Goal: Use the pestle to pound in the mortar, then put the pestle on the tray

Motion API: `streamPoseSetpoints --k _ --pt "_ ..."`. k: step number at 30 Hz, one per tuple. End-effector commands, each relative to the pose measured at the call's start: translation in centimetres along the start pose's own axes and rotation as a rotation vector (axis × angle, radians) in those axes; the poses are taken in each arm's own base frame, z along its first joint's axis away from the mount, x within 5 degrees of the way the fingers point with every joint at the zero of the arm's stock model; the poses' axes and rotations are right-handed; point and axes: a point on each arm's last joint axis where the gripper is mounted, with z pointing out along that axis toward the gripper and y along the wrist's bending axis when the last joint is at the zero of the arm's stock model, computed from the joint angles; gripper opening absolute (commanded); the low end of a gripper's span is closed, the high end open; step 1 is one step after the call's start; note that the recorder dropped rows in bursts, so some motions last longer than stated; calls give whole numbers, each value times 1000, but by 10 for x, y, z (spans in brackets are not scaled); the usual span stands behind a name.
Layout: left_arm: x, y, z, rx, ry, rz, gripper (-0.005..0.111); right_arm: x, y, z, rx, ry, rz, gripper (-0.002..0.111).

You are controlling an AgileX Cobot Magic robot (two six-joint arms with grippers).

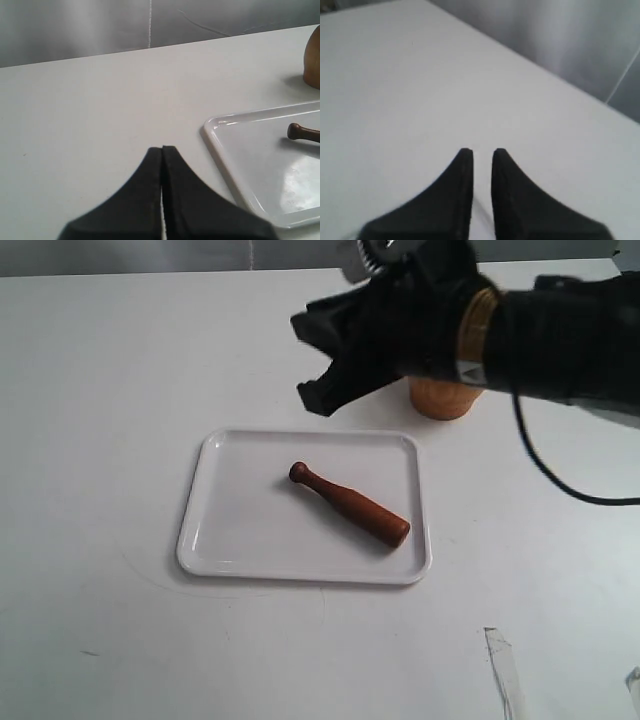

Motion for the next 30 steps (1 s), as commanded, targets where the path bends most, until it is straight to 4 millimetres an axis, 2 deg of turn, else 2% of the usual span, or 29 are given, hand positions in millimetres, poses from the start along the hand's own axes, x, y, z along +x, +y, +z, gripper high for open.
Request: streamPoseSetpoints --k 1,6,9,15,18,23,30 --pt "0 -1 0 8 -7 -12 0 -17 9 -49 12 -111 -32 0" --pt "0 -1 0 8 -7 -12 0 2 29 -98 -50 -217 -43 0" --pt "0 -1 0 8 -7 -12 0 15 42 -118 -114 -290 -43 0" --pt "0 -1 0 8 -7 -12 0 39 58 -145 -200 -375 -2 0" --pt "0 -1 0 8 -7 -12 0 47 61 -152 -200 -379 2 0" --pt "0 -1 0 8 -7 -12 0 58 62 -154 -211 -340 133 0" --pt "0 -1 0 8 -7 -12 0 91 52 -156 -38 -141 176 0"
